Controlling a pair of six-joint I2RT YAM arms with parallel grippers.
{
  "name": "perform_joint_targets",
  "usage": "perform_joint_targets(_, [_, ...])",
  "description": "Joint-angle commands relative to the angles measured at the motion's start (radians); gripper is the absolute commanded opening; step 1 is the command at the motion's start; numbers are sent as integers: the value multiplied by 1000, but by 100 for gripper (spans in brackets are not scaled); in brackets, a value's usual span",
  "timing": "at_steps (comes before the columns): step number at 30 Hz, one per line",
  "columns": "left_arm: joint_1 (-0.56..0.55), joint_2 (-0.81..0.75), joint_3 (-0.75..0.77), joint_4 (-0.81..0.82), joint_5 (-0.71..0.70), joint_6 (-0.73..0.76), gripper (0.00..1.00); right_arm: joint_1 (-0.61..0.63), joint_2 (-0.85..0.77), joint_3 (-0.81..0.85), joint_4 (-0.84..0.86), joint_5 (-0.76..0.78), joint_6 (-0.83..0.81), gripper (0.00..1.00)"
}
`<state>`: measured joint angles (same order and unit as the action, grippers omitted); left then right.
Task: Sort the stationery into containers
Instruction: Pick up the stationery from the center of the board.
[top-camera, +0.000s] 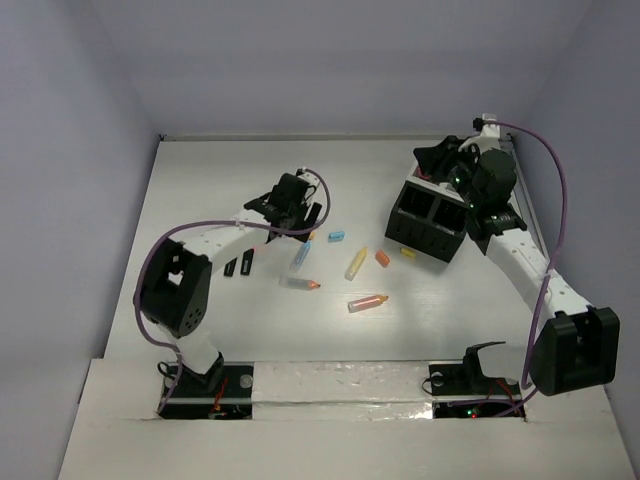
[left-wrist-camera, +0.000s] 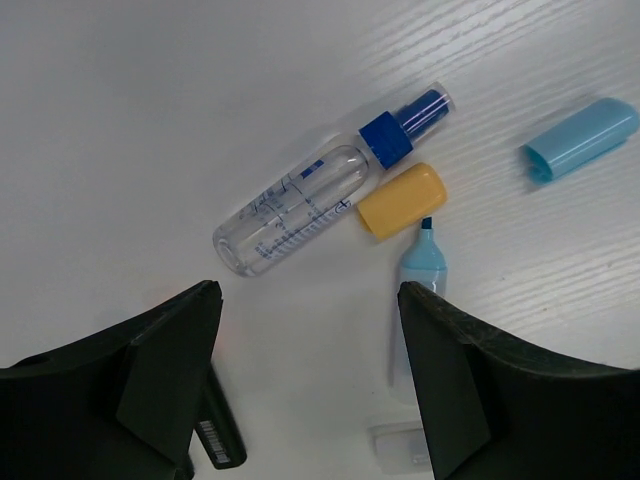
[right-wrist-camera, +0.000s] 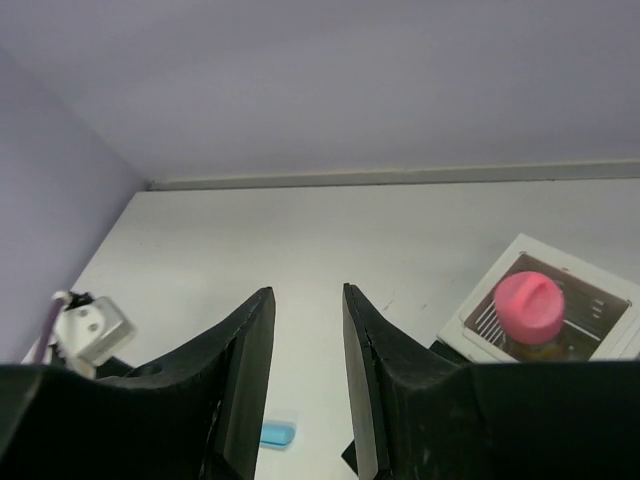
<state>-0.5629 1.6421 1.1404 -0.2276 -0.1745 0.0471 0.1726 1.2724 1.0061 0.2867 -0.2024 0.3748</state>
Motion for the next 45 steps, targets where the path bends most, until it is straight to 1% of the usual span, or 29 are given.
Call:
perform_joint_targets(1, [11, 51, 84, -16, -56, 45, 69, 8, -27, -11, 11, -57, 6, 40])
perform_joint_targets(4, [21, 100, 126, -24, -51, 51, 63, 8, -25, -6, 0, -72, 6, 40])
perform_joint_targets(9, [40, 172, 168, -50, -42, 63, 59, 8, -36, 0, -8, -89, 9, 40])
perform_joint_targets(16, [69, 214, 193, -50, -20, 60, 57, 8, -24, 0, -3, -103, 18, 40])
perform_joint_targets(27, [78, 272, 219, -62, 29, 69, 56, 8, -25, -1, -1, -107, 23, 40])
perform_joint_targets(32, [109, 303, 237, -70, 46, 66, 52, 8, -22, 0, 0, -115, 26, 40])
perform_joint_targets(34, [118, 317, 237, -70, 55, 63, 49, 8, -21, 2, 0, -124, 29, 41])
perform_joint_targets(35, [129, 321, 240, -72, 53, 62, 47, 8, -19, 2, 2, -130, 30, 43])
perform_joint_targets(36, [129, 337, 245, -78, 47, 60, 46, 8, -18, 3, 2, -135, 33, 46])
perform_joint_targets(39, [150, 354, 257, -85, 30, 48, 40, 8, -7, 6, 11, -161, 44, 50])
perform_joint_targets(40, [159, 354, 259, -84, 27, 46, 34, 8, -4, 6, 12, -167, 47, 51])
perform_joint_targets(42, [169, 349, 260, -85, 21, 42, 28, 8, 11, 14, 12, -192, 56, 54])
perform_joint_targets(43, [169, 343, 262, -85, 12, 40, 21, 8, 18, 17, 14, -204, 59, 56])
perform_joint_targets(45, [169, 316, 263, -82, 10, 36, 17, 18, 33, 26, 28, -262, 85, 61])
